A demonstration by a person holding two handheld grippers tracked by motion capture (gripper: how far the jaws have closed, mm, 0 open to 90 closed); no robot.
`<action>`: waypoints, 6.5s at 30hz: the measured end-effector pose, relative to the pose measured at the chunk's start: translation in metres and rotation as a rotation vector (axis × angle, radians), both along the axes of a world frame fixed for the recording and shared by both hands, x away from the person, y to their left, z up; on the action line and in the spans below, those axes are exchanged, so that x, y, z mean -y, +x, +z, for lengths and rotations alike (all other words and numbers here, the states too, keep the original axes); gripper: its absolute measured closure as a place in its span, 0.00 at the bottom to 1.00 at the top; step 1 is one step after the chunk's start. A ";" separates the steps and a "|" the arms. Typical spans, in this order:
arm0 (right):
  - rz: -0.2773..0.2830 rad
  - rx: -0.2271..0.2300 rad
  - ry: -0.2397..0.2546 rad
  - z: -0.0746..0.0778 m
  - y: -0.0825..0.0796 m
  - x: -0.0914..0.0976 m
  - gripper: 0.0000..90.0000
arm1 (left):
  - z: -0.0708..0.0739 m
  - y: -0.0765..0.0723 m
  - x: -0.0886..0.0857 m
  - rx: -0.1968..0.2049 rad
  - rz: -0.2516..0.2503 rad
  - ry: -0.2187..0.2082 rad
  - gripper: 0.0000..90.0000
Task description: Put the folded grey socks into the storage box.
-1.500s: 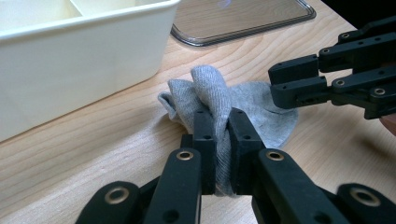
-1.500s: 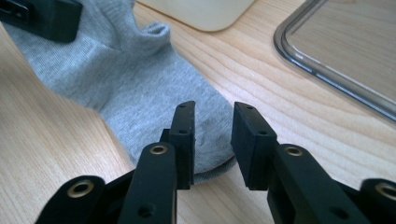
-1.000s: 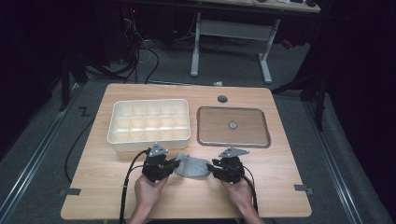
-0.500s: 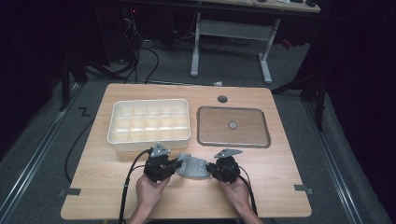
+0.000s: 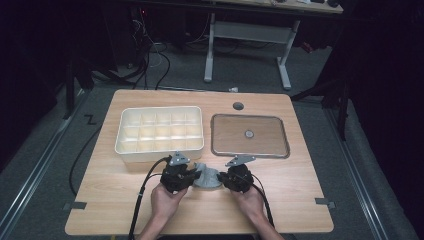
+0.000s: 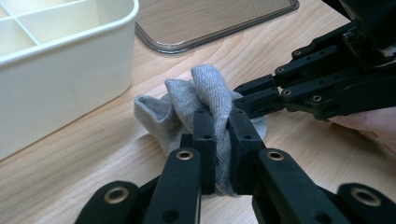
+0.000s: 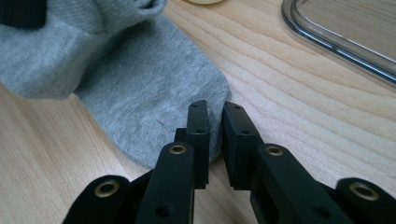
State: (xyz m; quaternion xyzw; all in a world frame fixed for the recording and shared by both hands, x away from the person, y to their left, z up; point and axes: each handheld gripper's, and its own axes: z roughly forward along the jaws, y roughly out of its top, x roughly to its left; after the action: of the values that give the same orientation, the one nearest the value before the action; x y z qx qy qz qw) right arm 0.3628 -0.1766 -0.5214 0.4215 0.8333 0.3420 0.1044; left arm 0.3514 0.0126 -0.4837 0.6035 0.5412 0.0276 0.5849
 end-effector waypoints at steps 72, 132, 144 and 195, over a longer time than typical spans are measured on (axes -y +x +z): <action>0.056 -0.006 -0.004 0.003 0.019 -0.011 0.79 | -0.027 0.022 0.025 -0.013 -0.049 0.054 0.71; 0.074 0.086 -0.072 0.028 -0.004 -0.025 0.98 | -0.043 0.018 0.002 -0.025 0.055 0.085 0.59; 0.028 0.058 -0.096 0.008 -0.004 -0.012 0.97 | -0.047 0.015 0.006 -0.033 0.064 0.123 0.56; 0.128 0.092 -0.092 0.019 0.010 -0.051 0.93 | -0.033 0.036 -0.022 -0.135 0.135 -0.069 0.53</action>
State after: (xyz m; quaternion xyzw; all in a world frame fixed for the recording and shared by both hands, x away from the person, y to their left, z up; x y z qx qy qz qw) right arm 0.3733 -0.1255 -0.5021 0.3461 0.8677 0.3284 0.1397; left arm 0.3872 0.0345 -0.5168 0.5455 0.6194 0.0076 0.5646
